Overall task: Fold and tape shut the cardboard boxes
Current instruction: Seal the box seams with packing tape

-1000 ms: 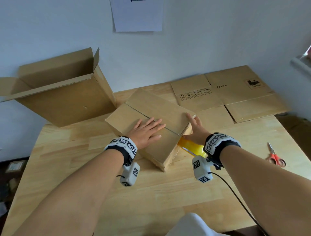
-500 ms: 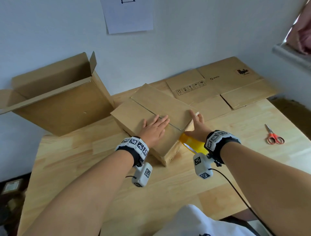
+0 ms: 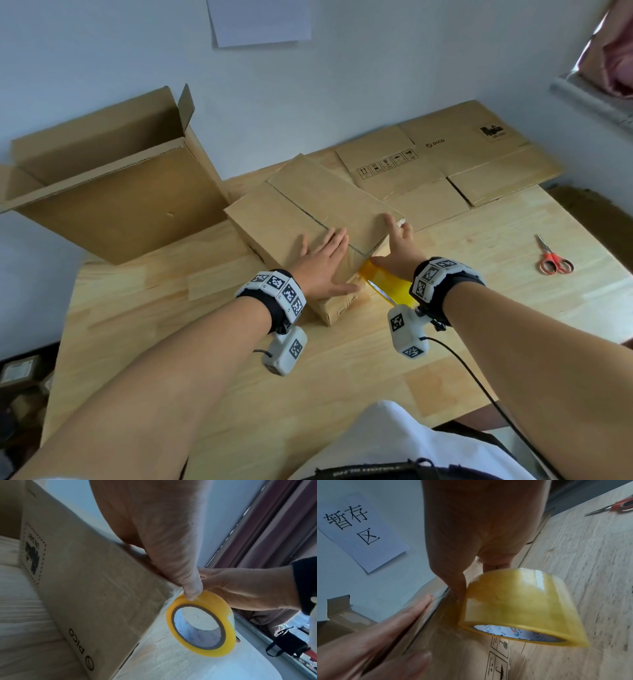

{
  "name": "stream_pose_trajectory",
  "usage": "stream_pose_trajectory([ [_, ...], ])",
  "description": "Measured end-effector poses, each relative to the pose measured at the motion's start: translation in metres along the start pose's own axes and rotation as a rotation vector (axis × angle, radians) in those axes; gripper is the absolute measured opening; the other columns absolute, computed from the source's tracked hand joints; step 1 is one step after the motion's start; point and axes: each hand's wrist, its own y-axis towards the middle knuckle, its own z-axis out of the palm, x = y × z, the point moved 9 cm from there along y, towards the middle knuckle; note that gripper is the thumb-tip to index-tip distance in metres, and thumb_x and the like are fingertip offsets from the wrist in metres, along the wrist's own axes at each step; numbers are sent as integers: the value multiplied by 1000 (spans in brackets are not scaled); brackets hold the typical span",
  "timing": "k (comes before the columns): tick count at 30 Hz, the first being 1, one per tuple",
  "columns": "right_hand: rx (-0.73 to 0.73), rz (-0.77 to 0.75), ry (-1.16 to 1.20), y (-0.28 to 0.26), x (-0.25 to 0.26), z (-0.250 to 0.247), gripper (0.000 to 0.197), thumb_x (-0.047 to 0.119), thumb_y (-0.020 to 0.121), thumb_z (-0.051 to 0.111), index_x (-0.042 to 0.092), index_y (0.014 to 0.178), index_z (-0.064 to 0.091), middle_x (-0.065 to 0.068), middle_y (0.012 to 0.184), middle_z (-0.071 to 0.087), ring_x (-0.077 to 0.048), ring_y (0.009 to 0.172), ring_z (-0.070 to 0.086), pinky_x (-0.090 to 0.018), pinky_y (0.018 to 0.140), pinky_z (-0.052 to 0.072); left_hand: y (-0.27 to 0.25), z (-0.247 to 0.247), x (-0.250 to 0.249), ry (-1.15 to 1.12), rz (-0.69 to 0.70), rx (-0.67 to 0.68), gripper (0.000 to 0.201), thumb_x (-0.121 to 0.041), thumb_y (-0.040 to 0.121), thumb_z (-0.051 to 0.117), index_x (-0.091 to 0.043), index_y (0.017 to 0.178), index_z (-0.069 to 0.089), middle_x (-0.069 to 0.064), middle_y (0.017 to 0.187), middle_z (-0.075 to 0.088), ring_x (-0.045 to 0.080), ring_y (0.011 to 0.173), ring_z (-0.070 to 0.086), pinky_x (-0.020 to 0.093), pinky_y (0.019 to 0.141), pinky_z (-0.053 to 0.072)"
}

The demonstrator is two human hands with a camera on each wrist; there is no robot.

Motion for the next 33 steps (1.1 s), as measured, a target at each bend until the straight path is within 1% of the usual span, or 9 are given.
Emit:
stream_pose_trajectory([
  [5,-11,-19,6,1,7,1,96,26,84,69,25,151,-1,-20,155,-7,-37,129,42,-37,104,36,-2,-6,10,9,12,-28,85,-58,95,32,-11,150,-13,0,156,-25,13,143,-23,57,115,-8],
  [10,-5,22,-117,9,24,6,96,34,84,68,26,150,-1,-26,152,-5,-40,104,60,-37,82,47,-2,-5,32,15,-1,-67,72,-50,99,28,-18,152,-8,-3,158,-20,11,144,-18,55,116,-4],
  [15,6,46,-174,13,27,5,98,36,84,68,27,150,-4,-24,149,3,-37,99,61,-32,70,43,-2,0,29,40,7,-129,59,-41,103,22,-23,152,-4,-5,159,-15,13,146,-14,59,115,0],
  [19,26,43,-202,18,28,9,101,40,83,67,29,150,-8,-25,149,3,-39,99,61,-39,83,49,-6,1,20,129,43,-120,54,-31,105,19,-24,152,-5,-11,159,-13,12,146,-12,61,114,1],
  [21,36,43,-204,18,27,8,101,39,82,69,29,150,-5,-25,147,7,-39,99,60,-39,86,49,-7,-1,19,105,61,-128,53,-31,105,20,-26,152,-3,-14,159,-11,10,146,-10,60,114,-1],
  [24,7,33,-222,17,28,2,96,40,78,72,28,148,8,-20,135,25,-36,98,58,-37,83,48,-9,-9,24,24,106,-141,53,-39,103,22,-31,152,4,-18,158,-3,6,146,-5,55,114,-2],
  [26,-4,53,-305,18,28,-1,94,44,77,72,28,147,12,-19,130,31,-36,107,52,-40,87,46,-7,-15,28,15,111,-128,52,-47,101,19,-35,151,8,-20,157,3,5,146,1,51,115,2],
  [28,7,73,-386,18,29,-3,92,46,78,71,28,146,11,-20,131,32,-36,116,44,-41,91,43,-4,-21,31,-3,110,-114,52,-50,101,14,-36,151,9,-21,157,7,4,145,5,47,116,6],
  [33,19,62,-570,19,34,-6,86,49,81,66,25,144,13,-22,131,35,-35,118,40,-39,89,43,3,-23,45,20,74,-80,53,-43,103,13,-30,152,0,-14,158,-5,5,145,-2,40,117,0],
])
